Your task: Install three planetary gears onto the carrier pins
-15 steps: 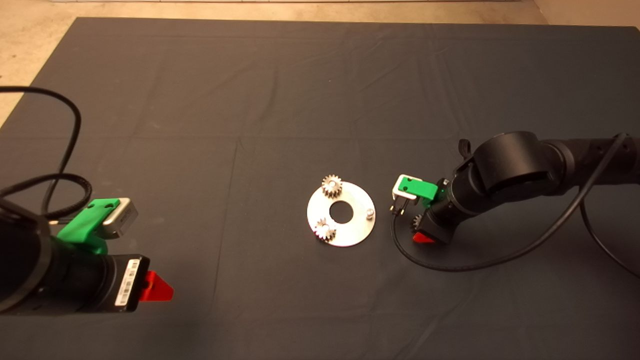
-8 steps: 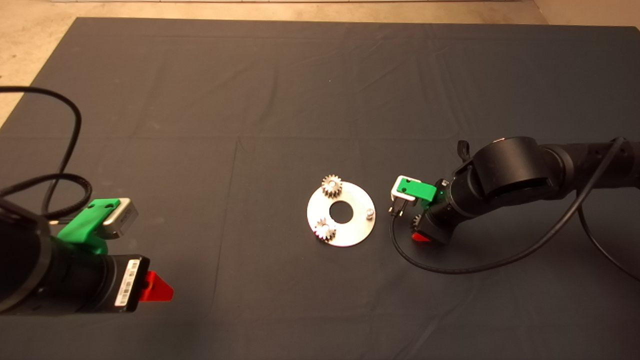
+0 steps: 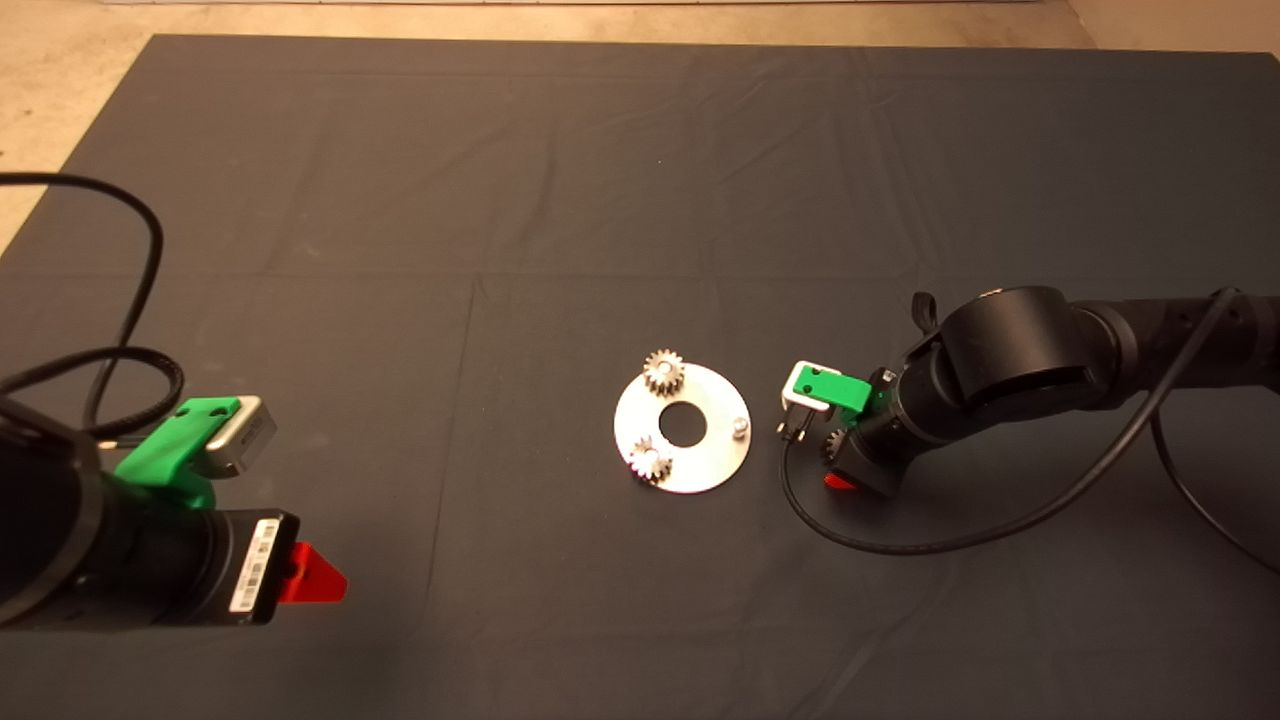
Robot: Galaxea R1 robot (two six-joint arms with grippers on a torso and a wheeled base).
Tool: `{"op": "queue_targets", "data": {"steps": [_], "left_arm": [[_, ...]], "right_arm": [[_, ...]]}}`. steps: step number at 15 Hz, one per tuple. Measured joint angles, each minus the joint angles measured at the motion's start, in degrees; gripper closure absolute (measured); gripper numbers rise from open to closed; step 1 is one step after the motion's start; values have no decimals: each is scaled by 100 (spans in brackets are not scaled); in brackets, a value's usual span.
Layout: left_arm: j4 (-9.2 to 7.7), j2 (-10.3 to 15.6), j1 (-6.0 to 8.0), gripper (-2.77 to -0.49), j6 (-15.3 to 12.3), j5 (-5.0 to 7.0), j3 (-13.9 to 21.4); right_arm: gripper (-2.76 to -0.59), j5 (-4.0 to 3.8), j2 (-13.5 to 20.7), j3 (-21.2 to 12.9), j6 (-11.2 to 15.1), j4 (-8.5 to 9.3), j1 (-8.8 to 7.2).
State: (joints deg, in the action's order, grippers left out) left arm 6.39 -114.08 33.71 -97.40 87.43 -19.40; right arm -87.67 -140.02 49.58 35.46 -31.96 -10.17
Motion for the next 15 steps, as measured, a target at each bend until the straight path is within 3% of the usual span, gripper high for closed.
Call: {"op": "queue_targets", "data": {"steps": [10, 15], "left_arm": [[-2, -2, 0, -218, 18, 0, 0], [-5, -1, 0, -218, 18, 0, 0]], "right_arm": [[-117, 7, 0, 52, 38, 0, 2], [-115, 21, 0, 97, 91, 2, 0]]}}
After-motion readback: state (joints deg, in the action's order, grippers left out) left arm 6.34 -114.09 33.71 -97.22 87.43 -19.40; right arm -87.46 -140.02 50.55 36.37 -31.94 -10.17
